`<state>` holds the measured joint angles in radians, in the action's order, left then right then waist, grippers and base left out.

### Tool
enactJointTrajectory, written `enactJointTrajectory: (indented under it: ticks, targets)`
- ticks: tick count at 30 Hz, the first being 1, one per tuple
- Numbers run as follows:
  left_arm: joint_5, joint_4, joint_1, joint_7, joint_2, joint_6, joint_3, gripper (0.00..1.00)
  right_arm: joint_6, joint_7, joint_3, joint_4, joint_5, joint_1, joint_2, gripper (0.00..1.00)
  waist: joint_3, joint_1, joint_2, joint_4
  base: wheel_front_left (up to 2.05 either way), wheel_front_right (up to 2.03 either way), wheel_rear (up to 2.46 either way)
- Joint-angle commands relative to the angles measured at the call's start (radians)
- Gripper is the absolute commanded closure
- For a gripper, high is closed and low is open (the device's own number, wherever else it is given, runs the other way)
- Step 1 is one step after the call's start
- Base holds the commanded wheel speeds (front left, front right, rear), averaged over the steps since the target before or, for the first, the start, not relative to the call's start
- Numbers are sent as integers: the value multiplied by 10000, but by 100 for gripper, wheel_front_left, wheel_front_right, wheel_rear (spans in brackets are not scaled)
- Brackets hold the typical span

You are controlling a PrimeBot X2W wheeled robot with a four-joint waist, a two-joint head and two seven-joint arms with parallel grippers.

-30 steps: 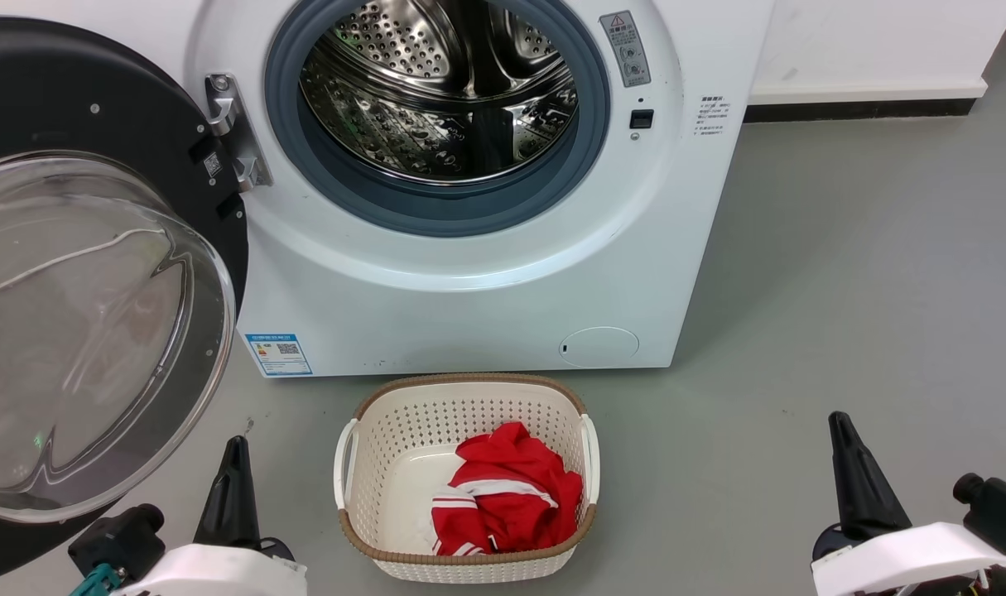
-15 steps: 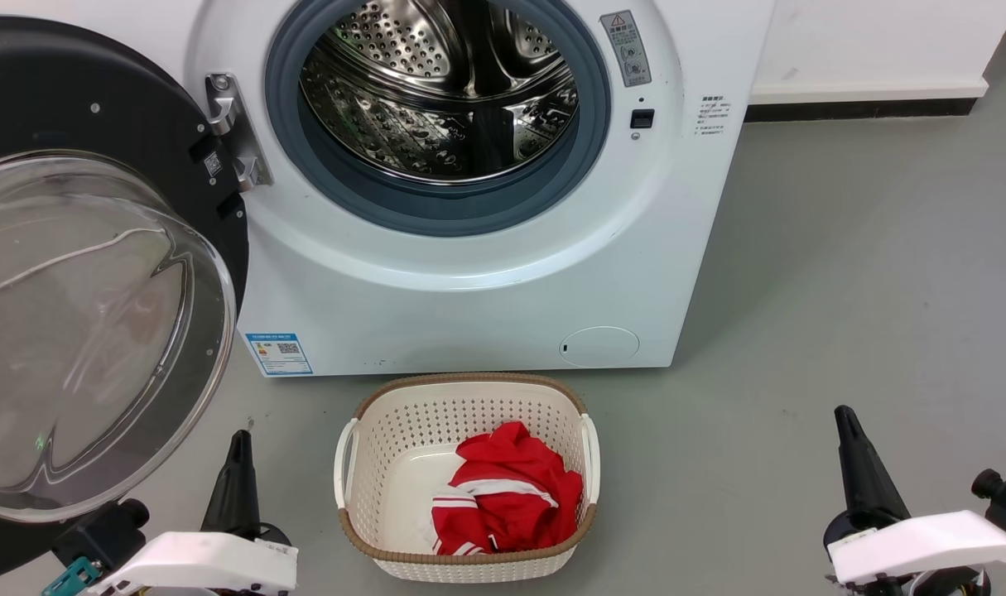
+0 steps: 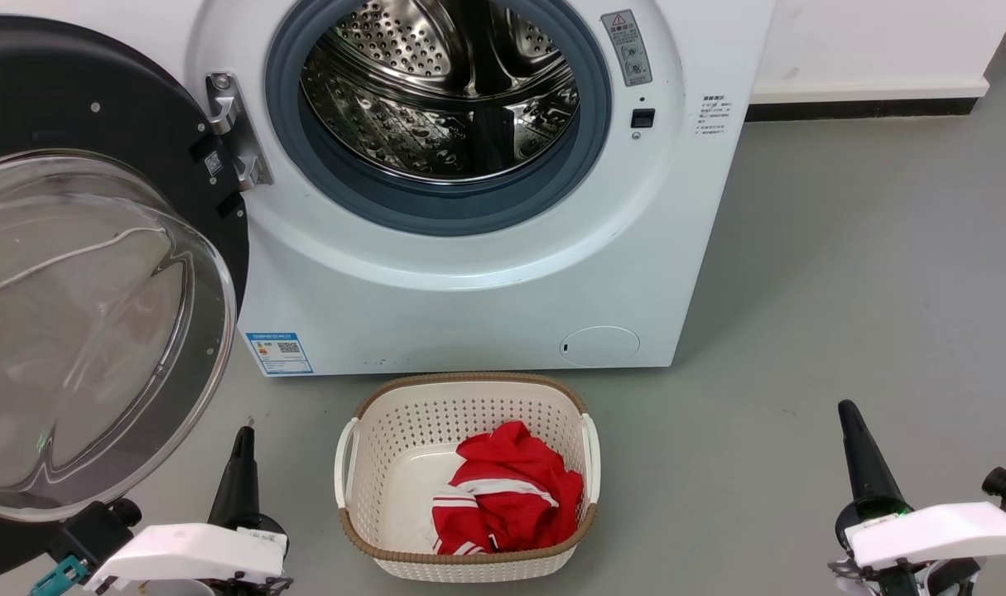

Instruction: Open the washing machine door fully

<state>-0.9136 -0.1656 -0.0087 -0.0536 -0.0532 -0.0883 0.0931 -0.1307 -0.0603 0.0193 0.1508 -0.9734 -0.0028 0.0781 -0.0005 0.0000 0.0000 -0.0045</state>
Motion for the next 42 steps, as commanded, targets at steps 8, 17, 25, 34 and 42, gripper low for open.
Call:
enactJointTrajectory:
  ticks: [8,17,25,34,42]
  targets:
    - [-1126,-50,-384,278,-18,-107,51,100,-1,212,79,72,-1127,-399,81,100,4,0,0,5,0,0,0]
    - [-2141,-179,-519,529,-10,-179,84,100,-1,422,148,219,-2125,-516,82,100,9,0,0,11,0,0,0]
    - [-2988,-287,-617,736,-3,-218,111,100,-1,590,212,338,-2919,-627,77,100,13,0,0,15,0,0,0]
    - [-3765,-391,-713,929,5,-275,135,100,-1,757,279,457,-3666,-724,66,100,17,0,0,20,0,0,0]
    - [-4500,-486,-796,1106,10,-304,159,100,-1,910,341,565,-4362,-812,53,100,21,0,0,25,0,0,0]
